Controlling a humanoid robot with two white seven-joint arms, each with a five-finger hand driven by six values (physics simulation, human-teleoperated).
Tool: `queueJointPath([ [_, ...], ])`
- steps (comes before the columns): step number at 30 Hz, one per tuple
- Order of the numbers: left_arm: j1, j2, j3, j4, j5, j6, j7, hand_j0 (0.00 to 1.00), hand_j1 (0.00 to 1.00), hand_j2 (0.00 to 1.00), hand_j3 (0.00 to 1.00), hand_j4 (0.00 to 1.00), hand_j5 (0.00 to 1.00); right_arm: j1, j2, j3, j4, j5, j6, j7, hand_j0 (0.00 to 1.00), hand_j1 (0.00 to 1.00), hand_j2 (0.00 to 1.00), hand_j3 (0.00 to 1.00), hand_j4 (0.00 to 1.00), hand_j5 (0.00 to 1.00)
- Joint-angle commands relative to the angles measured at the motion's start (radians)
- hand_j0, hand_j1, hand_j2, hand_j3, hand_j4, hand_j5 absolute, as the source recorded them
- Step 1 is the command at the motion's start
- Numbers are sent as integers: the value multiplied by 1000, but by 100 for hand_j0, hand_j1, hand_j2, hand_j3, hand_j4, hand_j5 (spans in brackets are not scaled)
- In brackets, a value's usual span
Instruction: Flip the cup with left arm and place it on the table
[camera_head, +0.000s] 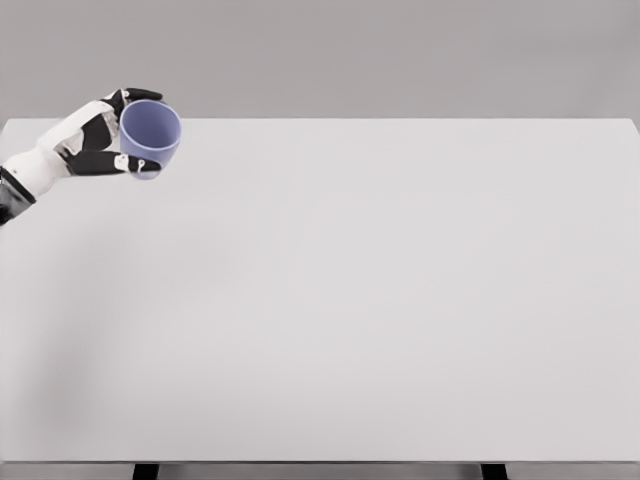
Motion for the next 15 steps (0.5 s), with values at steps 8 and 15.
queueJointPath([
  [8,26,-112,14,67,35,100,-2,58,58,58,58,58,58,0,0,0,0,0,0,0,100,100,100,100,100,100],
  [15,26,-140,21,85,82,187,-2,59,59,59,59,59,59,0,0,0,0,0,0,0,100,100,100,100,100,100],
])
